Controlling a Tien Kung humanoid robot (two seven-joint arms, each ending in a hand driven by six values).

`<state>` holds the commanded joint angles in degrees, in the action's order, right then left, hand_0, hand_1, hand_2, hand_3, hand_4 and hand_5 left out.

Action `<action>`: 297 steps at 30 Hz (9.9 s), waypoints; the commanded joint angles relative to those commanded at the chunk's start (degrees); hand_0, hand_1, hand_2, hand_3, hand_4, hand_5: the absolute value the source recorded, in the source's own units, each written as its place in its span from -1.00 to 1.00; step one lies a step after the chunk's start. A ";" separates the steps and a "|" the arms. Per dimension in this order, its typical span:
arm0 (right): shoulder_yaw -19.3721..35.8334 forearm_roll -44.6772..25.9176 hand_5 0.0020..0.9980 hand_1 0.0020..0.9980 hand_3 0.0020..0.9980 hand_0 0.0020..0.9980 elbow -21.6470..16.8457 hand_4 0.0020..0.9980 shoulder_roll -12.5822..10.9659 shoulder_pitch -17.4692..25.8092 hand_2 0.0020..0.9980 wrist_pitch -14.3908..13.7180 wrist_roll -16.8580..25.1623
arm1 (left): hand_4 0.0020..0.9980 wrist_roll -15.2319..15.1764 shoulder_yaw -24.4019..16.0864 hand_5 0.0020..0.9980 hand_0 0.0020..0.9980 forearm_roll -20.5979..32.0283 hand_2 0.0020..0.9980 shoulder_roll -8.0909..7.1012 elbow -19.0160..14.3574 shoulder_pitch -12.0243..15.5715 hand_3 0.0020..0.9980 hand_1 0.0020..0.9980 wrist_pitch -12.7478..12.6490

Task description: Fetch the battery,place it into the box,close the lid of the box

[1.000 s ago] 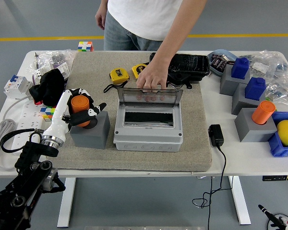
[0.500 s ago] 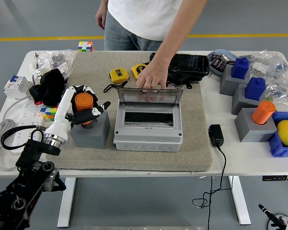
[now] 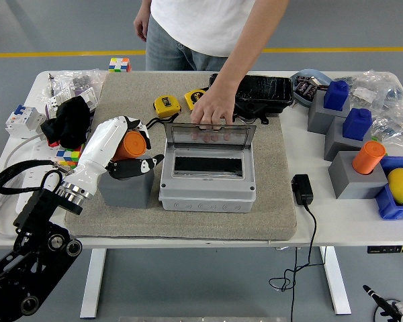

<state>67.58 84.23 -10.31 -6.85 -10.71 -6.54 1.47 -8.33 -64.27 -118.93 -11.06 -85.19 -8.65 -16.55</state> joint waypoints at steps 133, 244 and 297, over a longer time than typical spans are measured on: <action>-2.04 0.06 1.00 0.71 0.68 0.77 0.00 1.00 -0.82 -1.29 0.61 -0.06 -0.48 | 0.50 1.56 24.40 -0.52 -0.88 -4.94 -0.79 10.43 22.27 -23.17 -0.77 -0.85 -2.60; -2.44 -0.54 1.00 0.69 0.68 0.76 0.00 1.00 -0.90 -1.19 0.60 0.20 -0.57 | 0.96 -1.78 20.90 0.23 0.64 -6.99 0.55 11.02 25.89 -23.78 0.47 0.67 -0.96; -2.59 -1.29 1.00 0.67 0.68 0.76 0.00 1.00 -0.49 -0.87 0.60 0.14 -0.64 | 1.00 6.49 8.55 1.00 1.00 8.65 1.00 7.72 13.24 -20.30 1.00 1.00 11.08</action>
<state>64.99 82.95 -10.31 -7.35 -11.58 -6.40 0.83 -1.84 -55.71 -110.29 -3.34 -71.95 -28.95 -5.47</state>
